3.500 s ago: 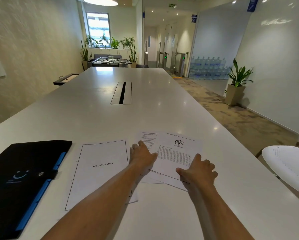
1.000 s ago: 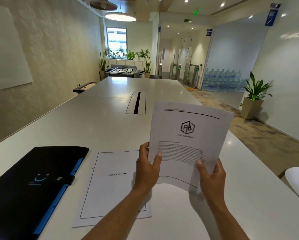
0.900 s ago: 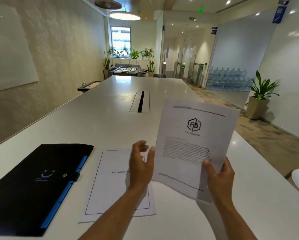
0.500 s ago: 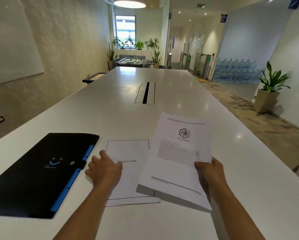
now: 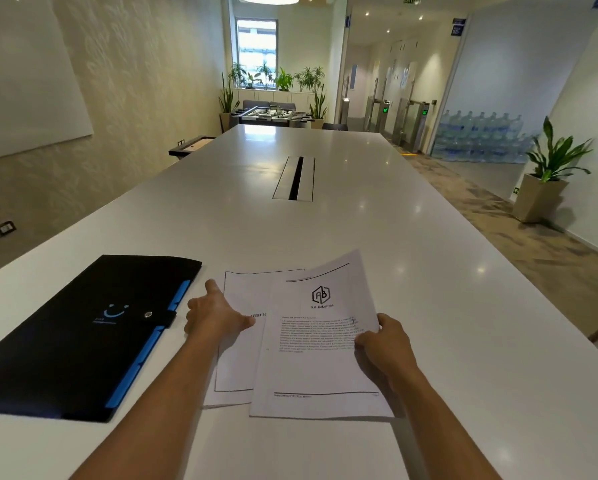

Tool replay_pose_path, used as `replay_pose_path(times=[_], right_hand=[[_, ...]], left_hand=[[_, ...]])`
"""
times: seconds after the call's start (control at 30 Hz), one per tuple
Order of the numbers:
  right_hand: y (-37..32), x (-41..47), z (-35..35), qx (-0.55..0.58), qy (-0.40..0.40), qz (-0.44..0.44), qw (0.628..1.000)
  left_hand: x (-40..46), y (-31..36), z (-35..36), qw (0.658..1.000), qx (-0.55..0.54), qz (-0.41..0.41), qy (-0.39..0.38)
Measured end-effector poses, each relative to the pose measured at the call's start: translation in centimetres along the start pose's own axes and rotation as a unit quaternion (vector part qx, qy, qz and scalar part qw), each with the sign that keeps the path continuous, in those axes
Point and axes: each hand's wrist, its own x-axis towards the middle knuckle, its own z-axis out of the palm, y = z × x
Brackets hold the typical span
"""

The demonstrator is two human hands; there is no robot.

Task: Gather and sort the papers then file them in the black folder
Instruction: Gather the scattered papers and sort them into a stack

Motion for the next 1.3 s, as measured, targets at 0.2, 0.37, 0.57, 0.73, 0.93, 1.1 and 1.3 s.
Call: replay_pose_path(times=[0.2, 0.37, 0.57, 0.73, 0.93, 1.1, 1.3], right_hand=[[0.0, -0.1, 0.1, -0.011, 0.004, -0.009, 1.0], [0.0, -0.1, 0.3, -0.015, 0.015, -0.013, 1.0], [0.1, -0.1, 0.3, -0.005, 0.021, -0.005, 1.0], [0.5, 0.1, 0.3, 0.0, 0.02, 0.003, 1.0], [0.5, 0.3, 0.4, 0.001, 0.003, 0.015, 1.0], [0.6, 0.6, 0.5, 0.033, -0.02, 0.031, 0.999], [0.4, 0.4, 0.1, 0.064, -0.05, 0.059, 0.995]], left_hand=[[0.7, 0.2, 0.7, 0.99, -0.135, -0.037, -0.015], [0.8, 0.1, 0.6, 0.986, -0.16, -0.032, -0.039], [0.4, 1.0, 0.4, 0.99, -0.131, 0.033, -0.039], [-0.1, 1.3, -1.3, 0.986, -0.127, 0.11, 0.014], [-1.8, 4.0, -7.5, 0.965, -0.087, 0.218, 0.114], [-4.9, 5.8, -12.1, 0.925, -0.117, 0.323, 0.164], [-7.4, 6.3, -14.9, 0.878, -0.212, 0.384, 0.189]])
